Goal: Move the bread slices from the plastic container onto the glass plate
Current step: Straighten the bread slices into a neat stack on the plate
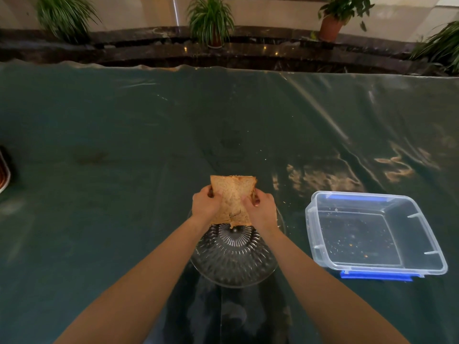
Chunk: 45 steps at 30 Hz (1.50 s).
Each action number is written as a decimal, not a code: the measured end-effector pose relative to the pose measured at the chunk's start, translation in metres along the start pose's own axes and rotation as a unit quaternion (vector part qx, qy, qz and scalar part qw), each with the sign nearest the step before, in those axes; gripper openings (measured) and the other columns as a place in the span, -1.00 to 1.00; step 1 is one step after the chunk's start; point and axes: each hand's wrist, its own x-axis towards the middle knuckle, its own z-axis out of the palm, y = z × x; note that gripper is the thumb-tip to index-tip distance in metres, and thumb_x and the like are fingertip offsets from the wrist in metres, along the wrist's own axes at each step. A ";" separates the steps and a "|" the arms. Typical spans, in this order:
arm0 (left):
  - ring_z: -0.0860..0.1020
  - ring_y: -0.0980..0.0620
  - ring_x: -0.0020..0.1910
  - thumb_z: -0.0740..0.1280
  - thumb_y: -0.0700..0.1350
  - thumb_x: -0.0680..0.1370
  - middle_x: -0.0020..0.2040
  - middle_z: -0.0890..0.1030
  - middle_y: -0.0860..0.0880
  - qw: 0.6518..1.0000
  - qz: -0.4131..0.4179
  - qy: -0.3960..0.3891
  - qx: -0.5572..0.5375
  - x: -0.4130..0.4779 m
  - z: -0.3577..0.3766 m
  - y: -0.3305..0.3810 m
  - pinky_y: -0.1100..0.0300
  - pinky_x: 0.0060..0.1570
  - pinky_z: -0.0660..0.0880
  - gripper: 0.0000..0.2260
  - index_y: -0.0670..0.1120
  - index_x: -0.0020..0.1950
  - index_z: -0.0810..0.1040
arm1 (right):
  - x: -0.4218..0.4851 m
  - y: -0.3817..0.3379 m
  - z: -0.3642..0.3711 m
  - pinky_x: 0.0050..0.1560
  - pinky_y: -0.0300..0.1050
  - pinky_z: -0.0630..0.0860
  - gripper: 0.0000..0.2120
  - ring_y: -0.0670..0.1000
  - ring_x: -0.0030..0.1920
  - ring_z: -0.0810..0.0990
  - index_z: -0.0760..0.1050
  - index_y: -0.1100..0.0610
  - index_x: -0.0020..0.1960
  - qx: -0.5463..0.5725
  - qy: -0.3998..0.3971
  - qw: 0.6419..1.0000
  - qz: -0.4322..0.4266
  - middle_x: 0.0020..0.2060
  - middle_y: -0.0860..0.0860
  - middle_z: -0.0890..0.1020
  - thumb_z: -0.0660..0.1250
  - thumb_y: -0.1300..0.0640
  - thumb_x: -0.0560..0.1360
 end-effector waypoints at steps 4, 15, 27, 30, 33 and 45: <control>0.53 -0.04 0.03 0.22 -0.09 0.55 0.29 0.45 -0.15 0.999 -0.008 0.010 0.031 0.000 0.000 0.000 0.10 0.08 0.52 -0.64 -0.12 0.34 0.43 | -0.001 -0.001 0.003 0.00 -0.22 0.37 -0.52 -0.01 -0.02 0.48 0.41 0.21 0.32 0.003 0.021 1.000 -0.010 0.15 0.13 0.47 0.35 0.02 0.47; 0.47 0.13 -0.29 0.19 -0.14 0.56 0.17 0.54 -0.15 0.999 -0.004 0.015 0.046 -0.010 -0.001 0.005 0.22 -0.24 0.44 -0.70 -0.19 0.26 0.48 | -0.007 -0.003 0.000 -0.20 -0.29 0.32 -0.70 -0.07 -0.16 0.43 0.53 0.20 0.11 0.010 0.039 0.999 -0.023 -0.01 0.07 0.48 0.34 0.04 0.47; 0.53 0.06 -0.22 0.21 -0.21 0.56 -0.01 0.58 -0.12 1.000 0.007 0.009 0.019 -0.018 0.000 0.000 0.22 -0.26 0.51 -0.76 -0.23 0.18 0.53 | -0.001 0.007 0.003 -0.31 -0.31 0.27 -0.83 -0.02 -0.16 0.37 0.48 0.10 -0.01 -0.006 0.008 0.999 -0.030 -0.12 0.06 0.42 0.34 0.04 0.47; 0.56 -0.02 -0.02 0.25 -0.17 0.55 0.14 0.58 -0.15 1.000 0.004 0.015 0.022 -0.019 -0.001 -0.001 0.10 -0.02 0.56 -0.69 -0.20 0.28 0.47 | -0.001 0.007 0.003 -0.08 -0.15 0.47 -0.67 0.01 -0.07 0.49 0.50 0.22 0.13 -0.006 0.013 1.000 -0.019 -0.02 0.09 0.55 0.36 0.04 0.46; 0.55 -0.09 0.13 0.29 -0.13 0.52 0.25 0.51 -0.16 0.999 -0.013 0.030 0.018 -0.022 -0.002 -0.001 -0.03 0.18 0.52 -0.64 -0.16 0.31 0.44 | -0.005 0.006 0.003 -0.04 -0.15 0.45 -0.64 0.08 0.05 0.54 0.48 0.20 0.16 0.004 0.035 0.999 -0.010 0.05 0.10 0.56 0.38 0.04 0.44; 0.55 -0.08 0.12 0.28 -0.16 0.52 0.18 0.58 -0.12 0.999 -0.017 0.029 0.025 -0.034 -0.002 0.003 -0.01 0.15 0.53 -0.66 -0.17 0.29 0.46 | -0.018 0.002 0.000 0.03 -0.14 0.45 -0.65 0.06 0.05 0.52 0.46 0.19 0.17 0.004 0.065 0.998 -0.017 0.11 0.09 0.49 0.39 0.09 0.44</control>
